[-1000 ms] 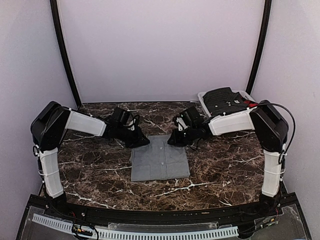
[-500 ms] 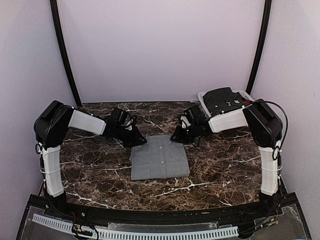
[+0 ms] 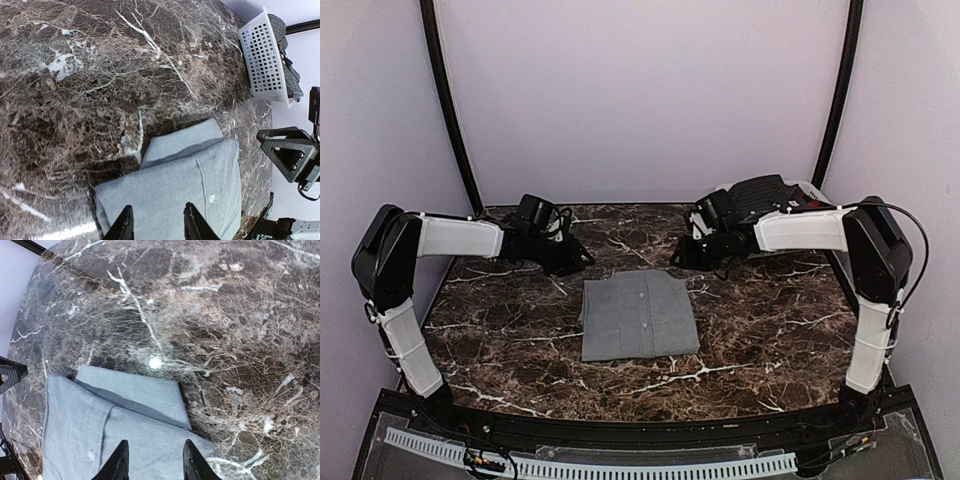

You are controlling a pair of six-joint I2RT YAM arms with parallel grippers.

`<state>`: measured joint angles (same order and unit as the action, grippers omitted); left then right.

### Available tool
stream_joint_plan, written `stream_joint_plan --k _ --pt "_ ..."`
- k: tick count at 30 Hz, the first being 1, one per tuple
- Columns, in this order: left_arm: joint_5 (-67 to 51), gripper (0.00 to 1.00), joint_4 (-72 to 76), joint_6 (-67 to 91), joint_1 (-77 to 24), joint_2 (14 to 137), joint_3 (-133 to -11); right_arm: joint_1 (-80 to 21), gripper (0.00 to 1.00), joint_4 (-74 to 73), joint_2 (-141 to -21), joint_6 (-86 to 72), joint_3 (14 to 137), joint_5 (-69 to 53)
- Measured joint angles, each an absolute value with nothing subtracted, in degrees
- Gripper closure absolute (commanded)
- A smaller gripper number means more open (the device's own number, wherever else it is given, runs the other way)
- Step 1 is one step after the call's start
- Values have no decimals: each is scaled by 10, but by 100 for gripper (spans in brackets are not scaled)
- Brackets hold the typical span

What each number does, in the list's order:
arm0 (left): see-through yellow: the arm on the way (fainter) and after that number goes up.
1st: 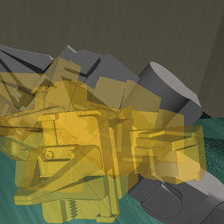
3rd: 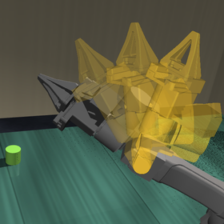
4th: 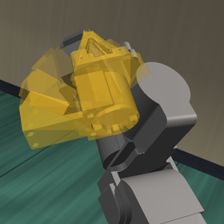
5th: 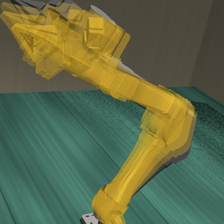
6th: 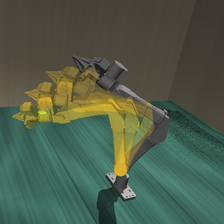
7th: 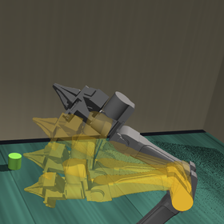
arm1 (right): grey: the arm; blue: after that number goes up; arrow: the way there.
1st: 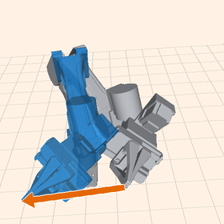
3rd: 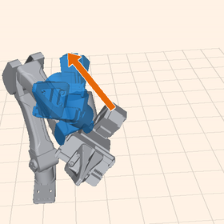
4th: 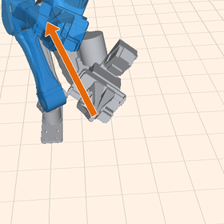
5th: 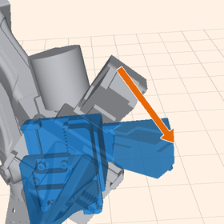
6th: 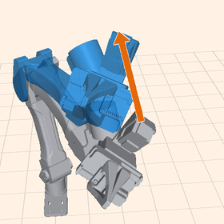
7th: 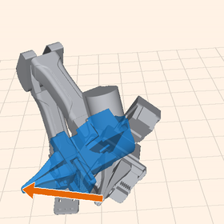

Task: Fold and stack the long sleeve shirts
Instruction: Smooth out the square-folded shirt at the center of the board, then pick up the square-folded shirt from the center of the board.

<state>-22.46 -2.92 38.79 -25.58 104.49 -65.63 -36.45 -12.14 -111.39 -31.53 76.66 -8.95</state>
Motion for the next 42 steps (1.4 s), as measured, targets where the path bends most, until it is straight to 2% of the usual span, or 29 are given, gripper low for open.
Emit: stream_joint_plan --k 8,19,26,33,42 --pt "-242 52 -31 394 -256 946 -560 -410 65 -125 -1061 -310 744 -90" --pt "-293 36 -36 396 -260 943 -487 -429 65 -134 -1057 -312 675 -91" --pt "-287 33 -52 393 -289 968 -487 -429 65 -133 -1057 -320 651 -86" --pt "-261 35 -68 393 -308 970 -495 -429 65 -132 -1048 -321 627 -77" --pt "-234 52 -69 414 -337 985 -506 -429 65 -124 -1039 -323 611 -64"
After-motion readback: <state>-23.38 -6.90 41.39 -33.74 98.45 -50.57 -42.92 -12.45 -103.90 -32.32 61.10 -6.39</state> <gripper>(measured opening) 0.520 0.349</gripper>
